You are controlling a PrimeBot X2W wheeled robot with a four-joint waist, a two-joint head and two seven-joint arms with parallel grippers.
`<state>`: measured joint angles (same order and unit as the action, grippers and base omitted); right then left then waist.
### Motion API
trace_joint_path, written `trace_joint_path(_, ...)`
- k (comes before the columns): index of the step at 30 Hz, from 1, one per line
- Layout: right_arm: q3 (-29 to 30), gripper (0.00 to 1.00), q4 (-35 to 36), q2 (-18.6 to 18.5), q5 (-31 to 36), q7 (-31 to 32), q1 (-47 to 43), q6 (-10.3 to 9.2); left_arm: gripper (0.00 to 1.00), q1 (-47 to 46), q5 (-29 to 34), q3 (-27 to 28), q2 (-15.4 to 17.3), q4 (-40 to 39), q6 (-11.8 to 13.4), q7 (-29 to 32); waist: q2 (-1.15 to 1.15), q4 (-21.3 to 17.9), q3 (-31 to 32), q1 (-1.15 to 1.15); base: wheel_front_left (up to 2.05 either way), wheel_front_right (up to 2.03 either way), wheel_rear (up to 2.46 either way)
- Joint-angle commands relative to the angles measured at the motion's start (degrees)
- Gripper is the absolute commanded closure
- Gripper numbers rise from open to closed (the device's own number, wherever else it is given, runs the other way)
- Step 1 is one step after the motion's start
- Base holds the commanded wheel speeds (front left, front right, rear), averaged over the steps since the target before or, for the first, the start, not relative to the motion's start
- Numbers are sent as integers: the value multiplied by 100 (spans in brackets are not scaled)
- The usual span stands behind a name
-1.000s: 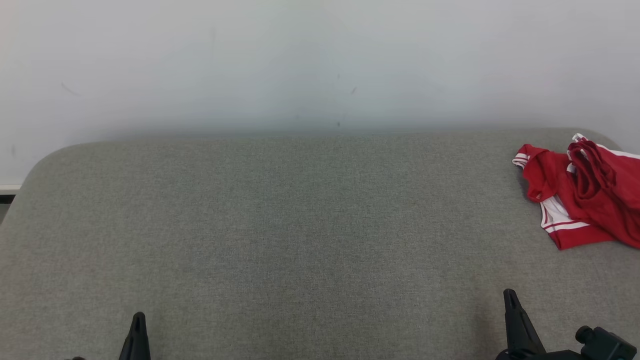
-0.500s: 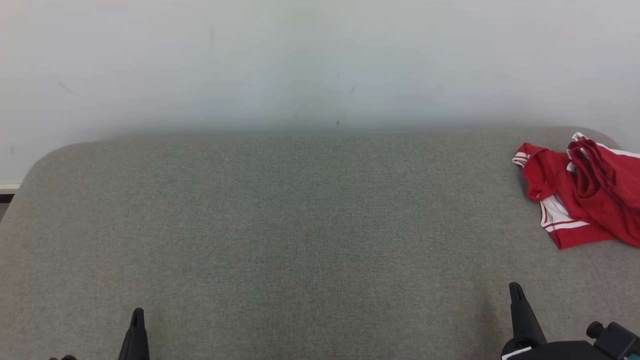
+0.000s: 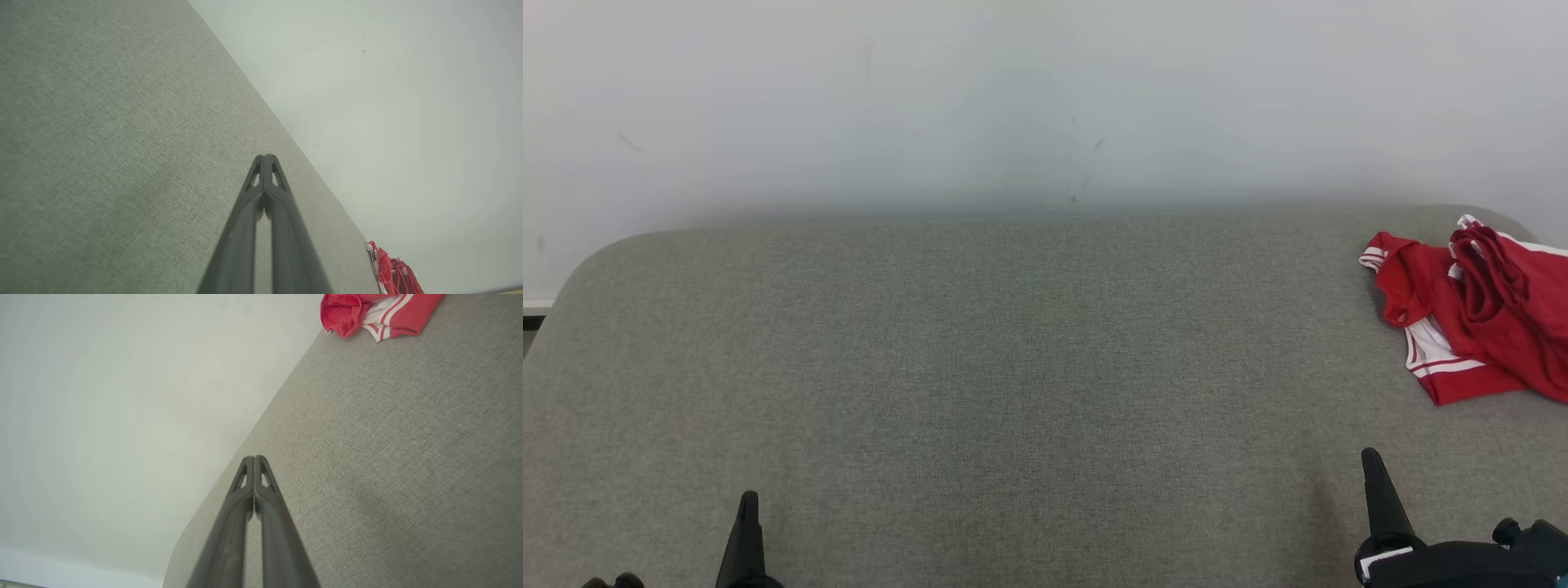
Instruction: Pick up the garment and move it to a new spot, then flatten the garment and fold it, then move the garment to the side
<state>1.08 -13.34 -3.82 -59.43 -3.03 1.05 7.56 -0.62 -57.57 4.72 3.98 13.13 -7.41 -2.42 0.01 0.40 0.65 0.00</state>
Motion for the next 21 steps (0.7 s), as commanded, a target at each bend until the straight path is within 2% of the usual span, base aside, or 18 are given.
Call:
trace_joint_path(1, 32, 100, 58, -43, -177, 35, 97, -6, 100, -160, -185, 34, -1, -46, -6, 31, -1, -1, -1, 0, 0, 0, 0)
trace_joint_path(21, 168, 100, 19, -38, -1377, 334, 273, -8, 100, -327, -1394, 91, -43, 4, -9, 357, -1, -12, -26, 0, 0, 0, 0)
